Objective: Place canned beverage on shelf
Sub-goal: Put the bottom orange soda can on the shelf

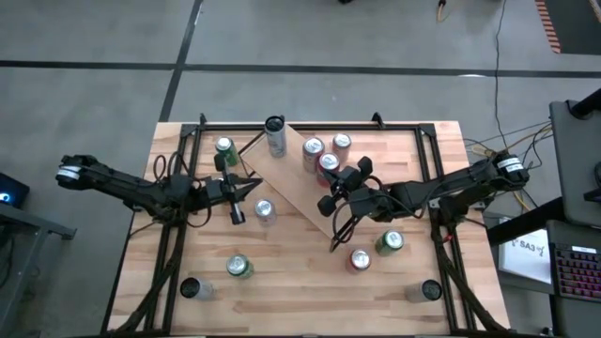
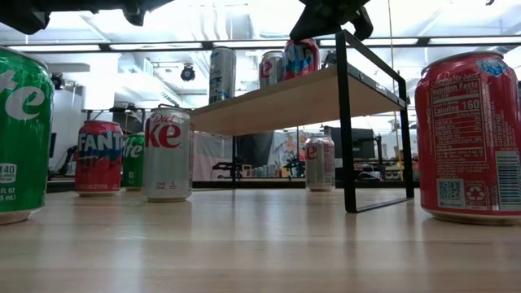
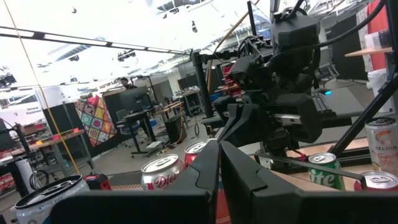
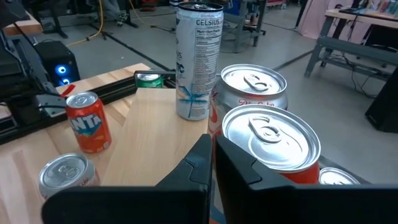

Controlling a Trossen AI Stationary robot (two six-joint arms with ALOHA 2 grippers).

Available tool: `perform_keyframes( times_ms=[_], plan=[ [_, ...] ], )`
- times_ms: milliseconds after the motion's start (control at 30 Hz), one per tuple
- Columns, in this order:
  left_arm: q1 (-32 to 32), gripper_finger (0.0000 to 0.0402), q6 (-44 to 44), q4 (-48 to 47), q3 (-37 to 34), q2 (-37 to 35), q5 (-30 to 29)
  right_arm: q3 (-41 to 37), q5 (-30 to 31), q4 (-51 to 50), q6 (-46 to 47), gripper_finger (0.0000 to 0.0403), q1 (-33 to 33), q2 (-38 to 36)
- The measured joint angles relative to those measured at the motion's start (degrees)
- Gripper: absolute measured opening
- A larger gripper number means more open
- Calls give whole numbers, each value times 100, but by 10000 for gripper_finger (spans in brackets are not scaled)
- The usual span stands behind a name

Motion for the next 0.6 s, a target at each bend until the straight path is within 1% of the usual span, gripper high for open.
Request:
perform_keyframes(
  times_ms=[600],
  plan=[
    [0, 0, -61, 139, 0, 0, 0, 0, 38, -3, -2, 9, 0, 0]
  ],
)
